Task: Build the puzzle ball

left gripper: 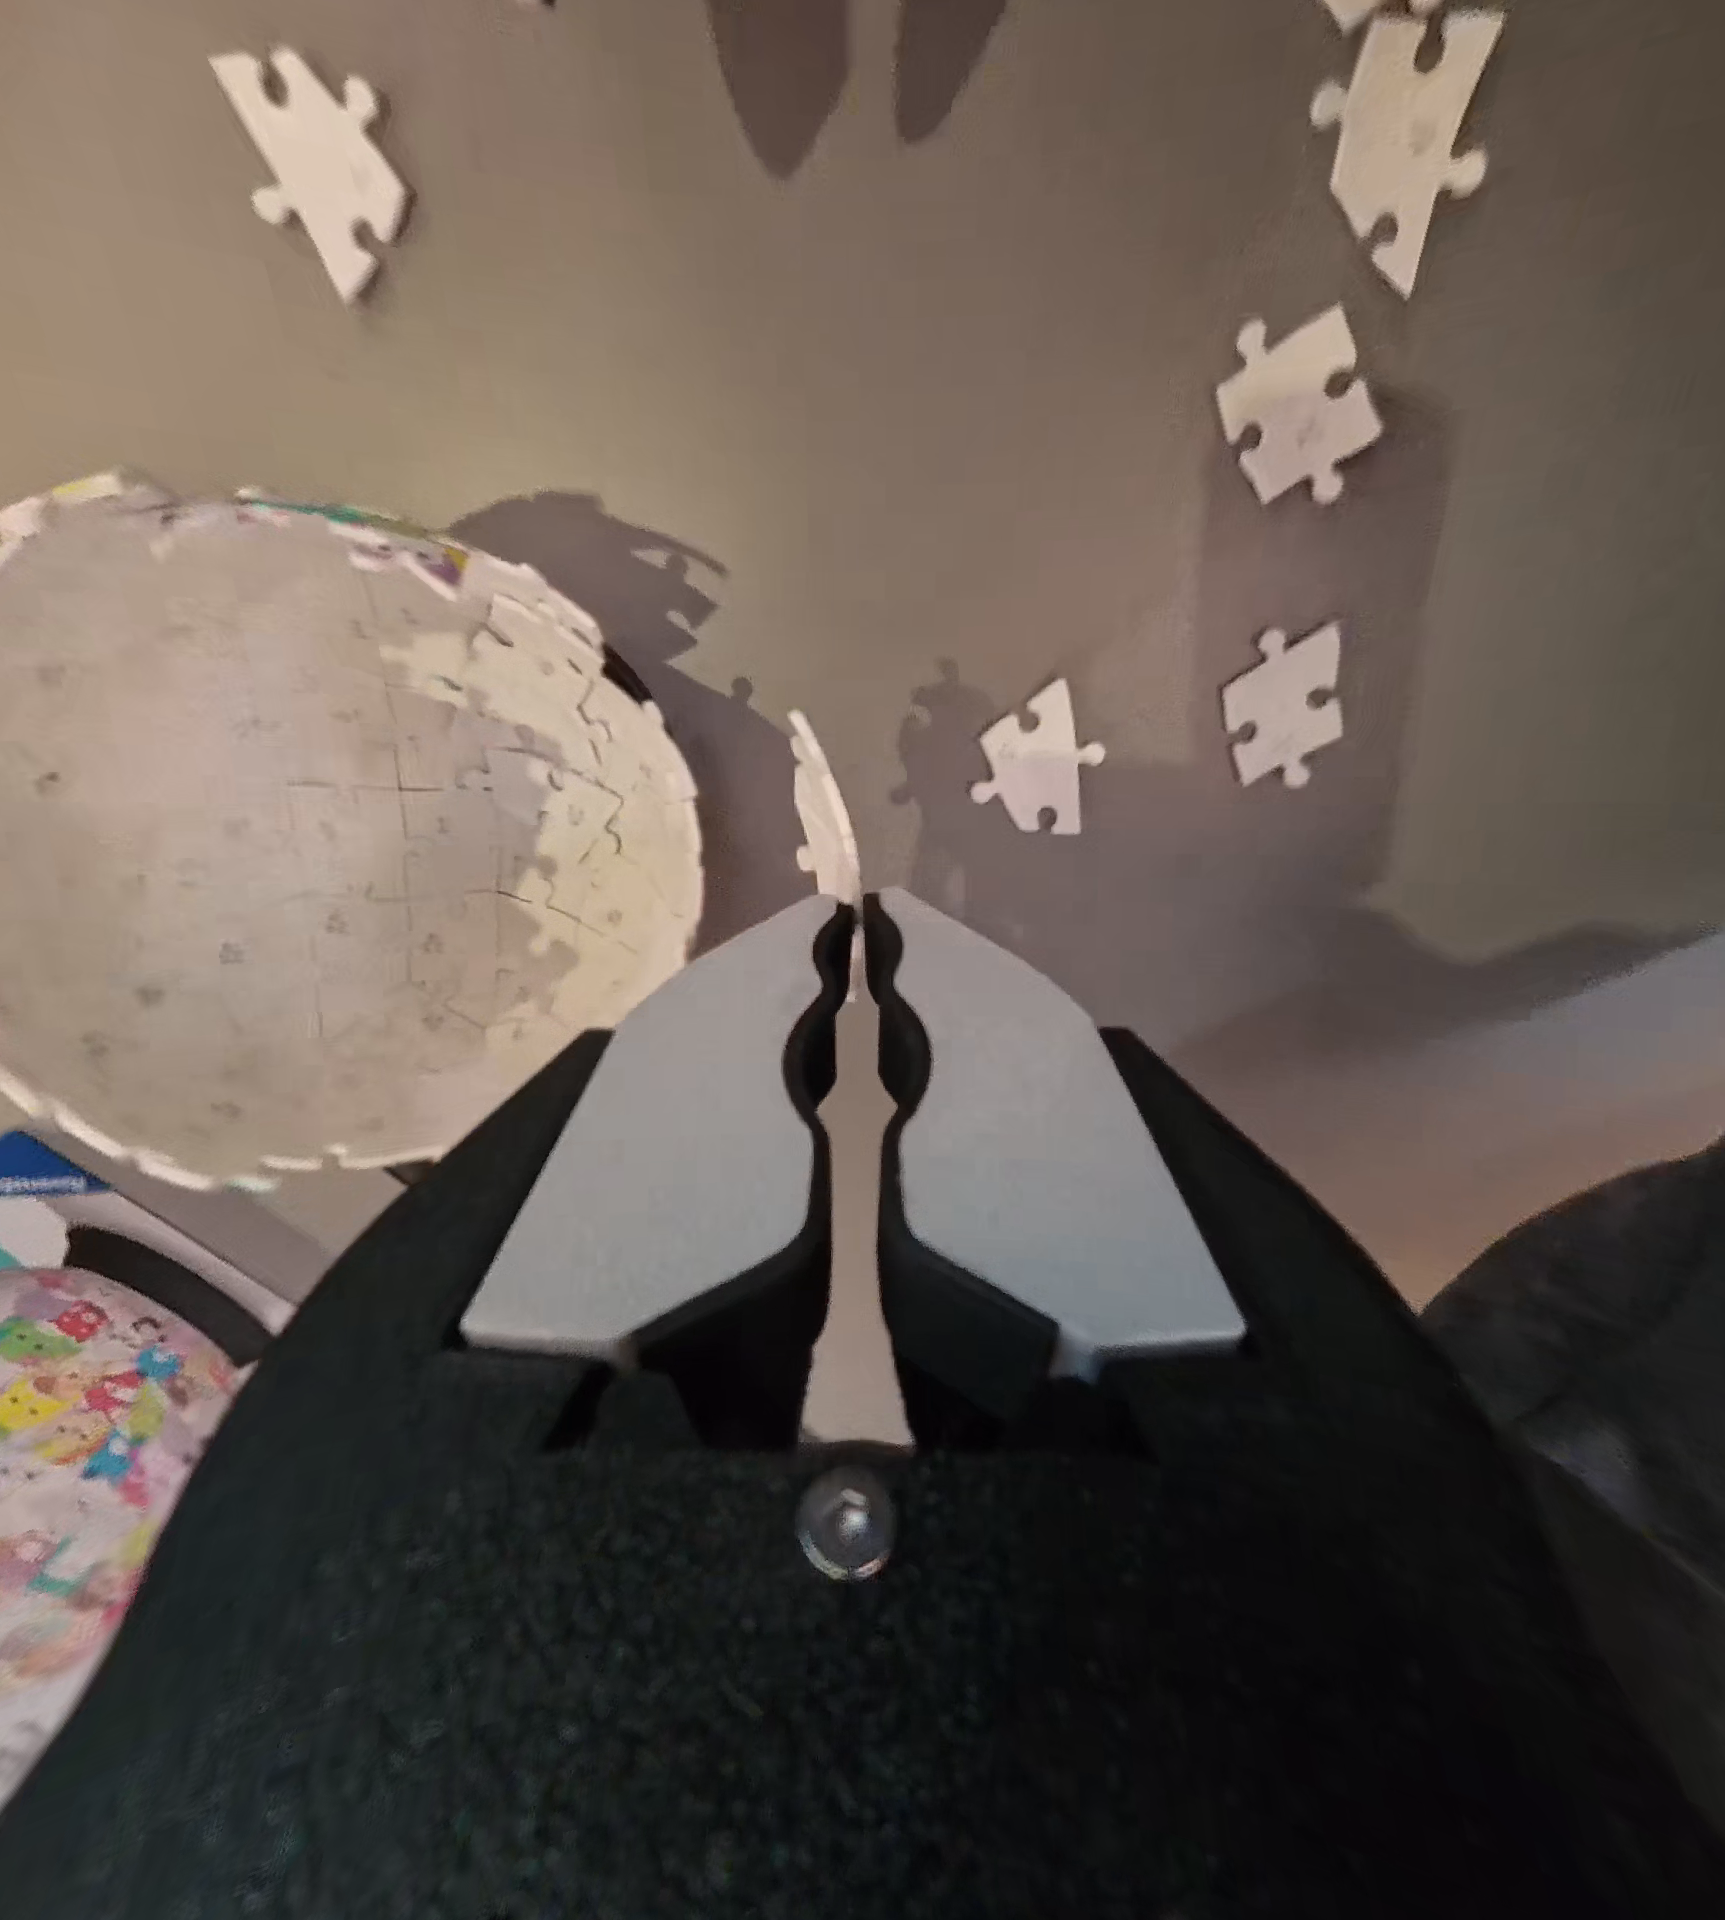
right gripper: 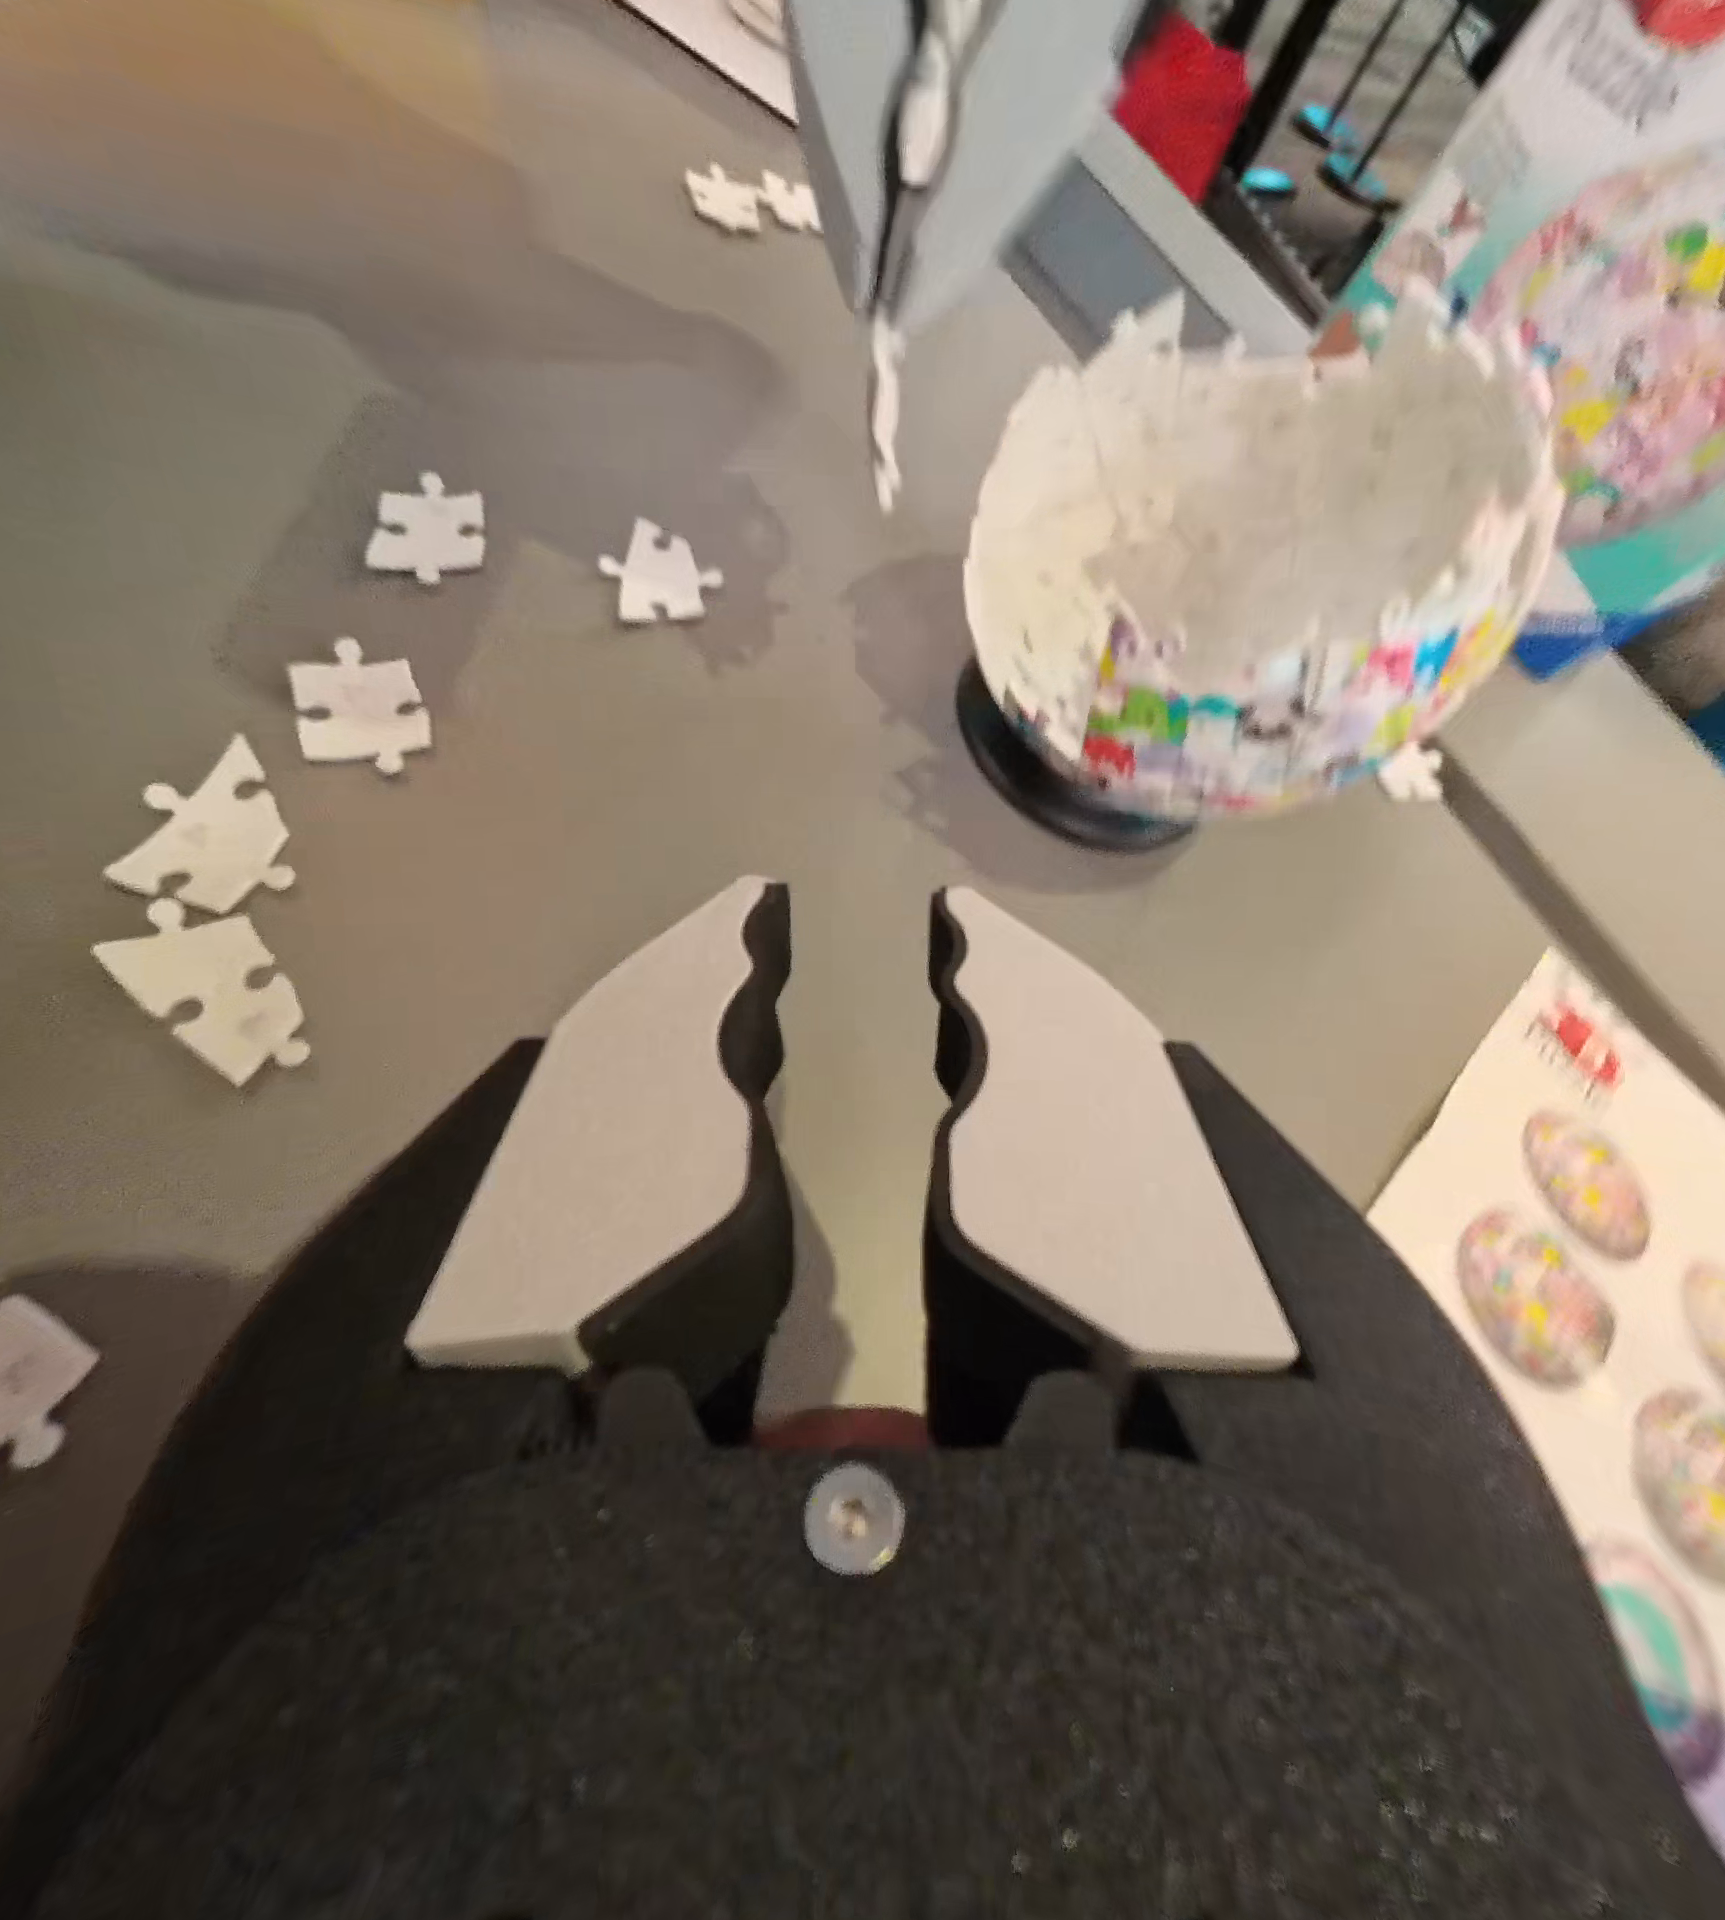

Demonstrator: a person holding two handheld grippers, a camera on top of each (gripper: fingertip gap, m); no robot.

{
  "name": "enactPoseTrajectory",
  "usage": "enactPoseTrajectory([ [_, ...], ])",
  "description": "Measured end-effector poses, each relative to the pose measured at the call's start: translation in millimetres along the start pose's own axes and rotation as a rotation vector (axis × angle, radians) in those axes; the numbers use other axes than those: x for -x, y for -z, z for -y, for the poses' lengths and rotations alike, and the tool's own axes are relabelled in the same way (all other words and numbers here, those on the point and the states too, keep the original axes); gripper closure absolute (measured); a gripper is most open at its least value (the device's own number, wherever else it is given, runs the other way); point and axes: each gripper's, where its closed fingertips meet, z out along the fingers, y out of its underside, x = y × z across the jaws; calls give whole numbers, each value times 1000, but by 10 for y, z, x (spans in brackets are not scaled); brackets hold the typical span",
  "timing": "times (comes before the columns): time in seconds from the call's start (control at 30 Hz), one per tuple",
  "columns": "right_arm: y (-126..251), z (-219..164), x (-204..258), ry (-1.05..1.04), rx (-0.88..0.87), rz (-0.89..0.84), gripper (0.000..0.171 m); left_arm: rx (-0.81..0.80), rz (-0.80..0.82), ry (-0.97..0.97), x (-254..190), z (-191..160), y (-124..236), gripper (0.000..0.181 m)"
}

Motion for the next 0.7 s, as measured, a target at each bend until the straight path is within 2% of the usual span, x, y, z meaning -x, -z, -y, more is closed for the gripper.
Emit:
enactPoseTrajectory([
  [0.13,189,-177,28,-107,-30,-61,146,-141,228,188,-151,133,16,180],
  [0.27,341,-217,15,-139,-66,-127,150,-79,501,329,-374,10,-270,179],
  [0.37,453,-132,138,-151,-141,-82,151,-43,654,462,-517,-97,-364,179],
  [0.43,486,-99,210,-191,-167,-55,151,-53,736,551,-608,-104,-327,179],
  [0.57,531,-202,358,-238,-111,-62,147,-35,857,733,-888,-51,-224,179],
  [0.7,724,-284,498,-236,-82,-168,129,-83,934,975,-1282,85,-241,179],
])
